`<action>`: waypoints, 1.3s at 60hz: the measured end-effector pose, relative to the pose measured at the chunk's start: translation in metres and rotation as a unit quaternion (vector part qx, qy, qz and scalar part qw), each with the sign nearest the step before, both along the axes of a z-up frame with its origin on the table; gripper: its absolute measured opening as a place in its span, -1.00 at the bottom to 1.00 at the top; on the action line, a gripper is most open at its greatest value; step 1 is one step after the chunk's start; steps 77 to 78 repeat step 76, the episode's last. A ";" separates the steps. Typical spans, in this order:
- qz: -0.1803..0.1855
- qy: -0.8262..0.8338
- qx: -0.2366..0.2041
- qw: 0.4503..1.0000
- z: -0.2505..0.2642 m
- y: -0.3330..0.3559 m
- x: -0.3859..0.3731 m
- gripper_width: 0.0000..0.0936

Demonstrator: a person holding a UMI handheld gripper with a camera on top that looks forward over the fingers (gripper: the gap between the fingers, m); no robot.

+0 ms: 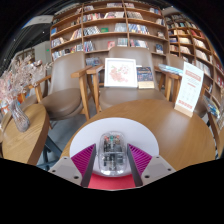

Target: Arrange mouse

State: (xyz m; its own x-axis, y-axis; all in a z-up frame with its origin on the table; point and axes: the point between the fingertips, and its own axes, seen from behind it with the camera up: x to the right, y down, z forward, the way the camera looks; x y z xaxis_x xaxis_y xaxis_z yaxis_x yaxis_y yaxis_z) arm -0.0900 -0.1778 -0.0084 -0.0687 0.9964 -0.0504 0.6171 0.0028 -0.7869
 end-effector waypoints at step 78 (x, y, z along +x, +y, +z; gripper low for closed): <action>-0.032 0.064 0.028 0.997 0.194 0.126 0.374 0.84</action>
